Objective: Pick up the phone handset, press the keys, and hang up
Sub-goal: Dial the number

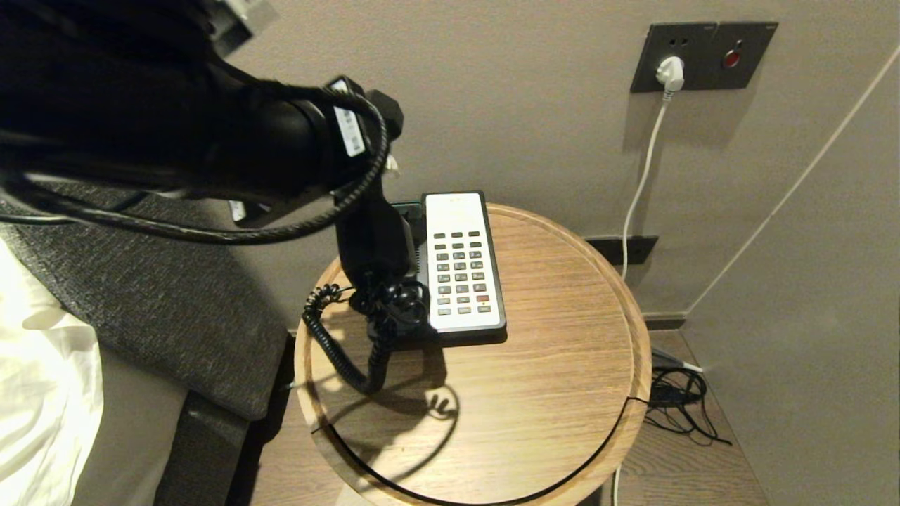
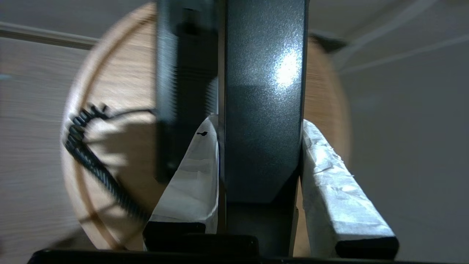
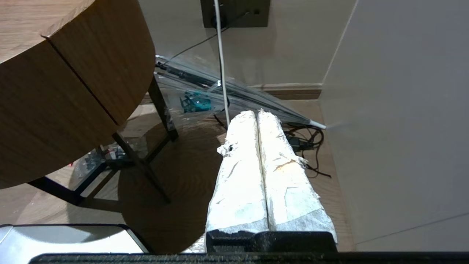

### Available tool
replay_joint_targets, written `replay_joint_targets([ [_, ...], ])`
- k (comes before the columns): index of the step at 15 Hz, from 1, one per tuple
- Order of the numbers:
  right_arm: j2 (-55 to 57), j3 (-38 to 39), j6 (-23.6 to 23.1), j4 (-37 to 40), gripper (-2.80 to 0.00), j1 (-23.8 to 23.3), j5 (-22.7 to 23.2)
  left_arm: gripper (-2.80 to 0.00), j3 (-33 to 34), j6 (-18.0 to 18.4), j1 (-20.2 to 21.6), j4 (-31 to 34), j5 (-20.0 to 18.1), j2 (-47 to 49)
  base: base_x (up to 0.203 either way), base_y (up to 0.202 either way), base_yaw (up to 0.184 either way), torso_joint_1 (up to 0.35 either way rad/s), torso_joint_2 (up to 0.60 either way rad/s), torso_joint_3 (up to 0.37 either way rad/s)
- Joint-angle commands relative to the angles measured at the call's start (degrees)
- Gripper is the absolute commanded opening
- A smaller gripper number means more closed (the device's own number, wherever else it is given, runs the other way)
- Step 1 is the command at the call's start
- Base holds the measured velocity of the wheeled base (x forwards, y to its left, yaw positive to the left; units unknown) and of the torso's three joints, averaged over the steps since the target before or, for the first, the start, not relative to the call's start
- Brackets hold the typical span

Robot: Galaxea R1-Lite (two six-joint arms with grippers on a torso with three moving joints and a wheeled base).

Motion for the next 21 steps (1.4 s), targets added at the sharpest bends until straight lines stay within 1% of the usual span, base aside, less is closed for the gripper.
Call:
replay_joint_targets([
  [1, -0.02, 0.00, -0.03, -0.01, -2.80, 0.01, 0.05, -2.80, 1.15, -1.35, -0.32, 0.26, -4.27, -9.71, 0.000, 0.000, 0.000, 0.000, 0.00, 0.000],
  [2, -0.02, 0.00, -0.03, -0.01, -2.80, 0.01, 0.05, -2.80, 2.18, -1.60, -0.34, 0.26, -6.97, -12.92, 0.000, 0.000, 0.000, 0.000, 0.00, 0.000],
  [3, -0.02, 0.00, -0.03, -0.01, -2.80, 0.01, 0.05, -2.80, 3.43, -1.74, -0.29, 0.26, -10.51, -15.71, 0.000, 0.000, 0.000, 0.000, 0.00, 0.000],
  [4, -0.02, 0.00, -0.03, -0.01, -2.80, 0.01, 0.05, -2.80, 5.48, -1.95, 0.00, 0.29, -15.24, -18.75, 0.000, 0.000, 0.000, 0.000, 0.00, 0.000],
  [5, -0.02, 0.00, -0.03, -0.01, -2.80, 0.01, 0.05, -2.80, 8.68, -2.33, 0.38, 0.30, -19.55, -21.57, 0.000, 0.000, 0.000, 0.000, 0.00, 0.000],
  [7, -0.02, 0.00, -0.03, -0.01, -2.80, 0.01, 0.05, -2.80, 15.22, -4.11, 1.53, -0.04, -24.93, -26.02, 0.000, 0.000, 0.000, 0.000, 0.00, 0.000],
  [9, -0.02, 0.00, -0.03, -0.01, -2.80, 0.01, 0.03, -2.80, 20.21, -7.15, 5.07, -0.49, -34.16, -29.04, 0.000, 0.000, 0.000, 0.000, 0.00, 0.000],
  [10, -0.02, 0.00, -0.03, -0.01, -2.80, 0.01, 0.04, -2.80, 22.85, -7.90, 7.16, -1.15, -38.01, -30.17, 0.000, 0.000, 0.000, 0.000, 0.00, 0.000],
  [11, -0.02, 0.00, -0.03, -0.01, -2.80, 0.01, 0.05, -2.80, 25.75, -8.26, 9.81, -3.36, -39.96, -30.77, 0.000, 0.000, 0.000, 0.000, 0.00, 0.000],
  [12, -0.02, 0.00, -0.03, -0.01, -2.80, 0.01, 0.05, -2.80, 28.68, -8.59, 12.32, -7.19, -41.23, -31.25, 0.000, 0.000, 0.000, 0.000, 0.00, 0.000],
  [13, -0.02, 0.00, -0.03, -0.01, -2.80, 0.01, 0.05, -2.80, 31.36, -9.37, 14.97, -12.34, -42.68, -31.87, 0.000, 0.000, 0.000, 0.000, 0.00, 0.000],
  [14, -0.02, -0.09, -0.39, 0.50, -2.80, 0.01, 0.19, -2.80, 33.21, -11.12, 16.94, -15.15, -45.02, -32.90, 0.000, 0.000, 0.000, 0.000, 0.00, 0.000],
  [15, -0.02, -0.04, -0.63, 0.05, -2.80, 0.01, 0.25, -2.80, 34.13, -12.63, 18.27, -16.12, -46.64, -33.78, 0.000, 0.000, 0.000, 0.000, 0.00, 0.000],
  [16, -0.02, 0.00, 0.15, -0.01, -2.80, 0.01, 0.08, -2.80, 34.63, -12.98, 19.52, -16.42, -47.25, -34.35, 0.000, 0.000, 0.000, 0.000, 0.00, 0.000],
  [17, -0.02, 0.00, -0.18, -0.01, -2.80, 0.01, 0.10, -2.80, 34.68, -13.00, 21.03, -16.99, -47.31, -34.54, 0.000, 0.000, 0.000, 0.000, 0.00, 0.000],
  [20, -0.02, 0.00, 0.24, -0.01, -2.80, 0.01, 0.07, -2.80, 35.95, -13.28, 25.58, -21.31, -47.88, -34.23, 0.000, 0.000, 0.000, 0.000, 0.00, 0.000],
  [21, -0.02, -0.08, 0.78, -0.01, -2.80, 0.01, 0.05, -2.80, 36.36, -13.92, 26.96, -22.33, -48.77, -33.84, 0.000, 0.000, 0.000, 0.000, 0.00, 0.000],
])
